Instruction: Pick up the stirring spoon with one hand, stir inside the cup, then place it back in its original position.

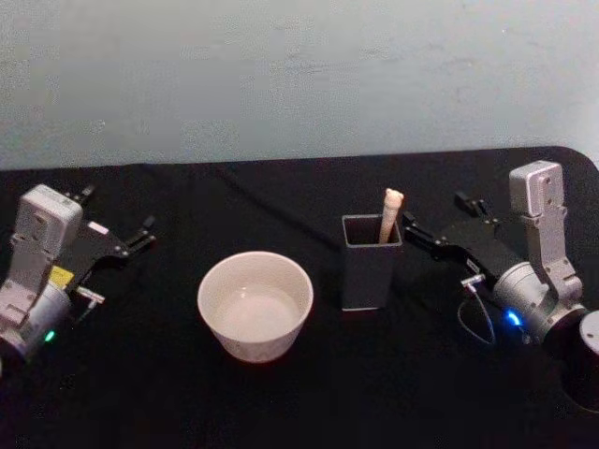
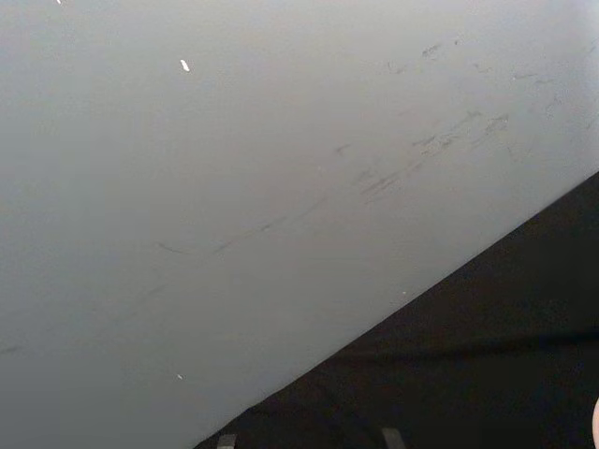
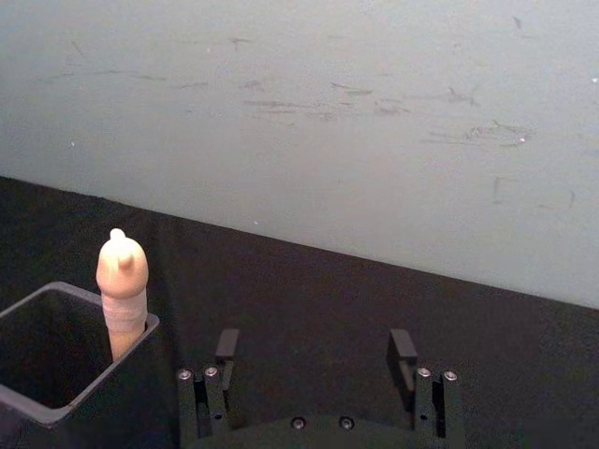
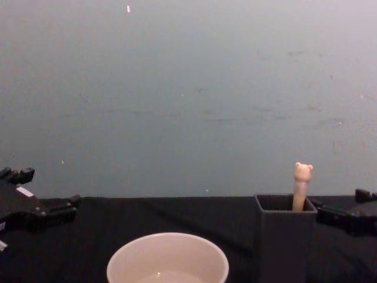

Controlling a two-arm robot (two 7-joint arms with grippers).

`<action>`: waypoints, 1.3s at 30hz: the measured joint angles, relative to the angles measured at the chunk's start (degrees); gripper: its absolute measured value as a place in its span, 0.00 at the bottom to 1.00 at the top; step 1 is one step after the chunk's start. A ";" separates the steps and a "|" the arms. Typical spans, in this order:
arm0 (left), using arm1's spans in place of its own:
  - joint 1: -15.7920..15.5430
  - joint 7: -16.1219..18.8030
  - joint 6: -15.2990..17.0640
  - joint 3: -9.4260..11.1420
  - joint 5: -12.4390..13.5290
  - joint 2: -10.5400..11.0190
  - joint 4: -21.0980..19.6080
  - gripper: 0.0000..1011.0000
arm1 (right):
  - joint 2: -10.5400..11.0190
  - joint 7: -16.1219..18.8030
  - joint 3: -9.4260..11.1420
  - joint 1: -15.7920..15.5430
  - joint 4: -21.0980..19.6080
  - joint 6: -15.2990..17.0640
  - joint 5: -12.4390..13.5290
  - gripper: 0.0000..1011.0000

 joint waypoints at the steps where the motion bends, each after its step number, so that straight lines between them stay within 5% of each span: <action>1: 0.00 0.00 0.00 0.00 0.00 0.00 0.00 0.99 | 0.00 0.00 0.00 0.00 0.00 0.00 0.01 0.99; 39: 0.00 0.00 0.00 0.00 0.00 0.00 0.00 0.99 | 0.01 -0.01 0.00 0.00 -0.04 -0.06 0.08 0.99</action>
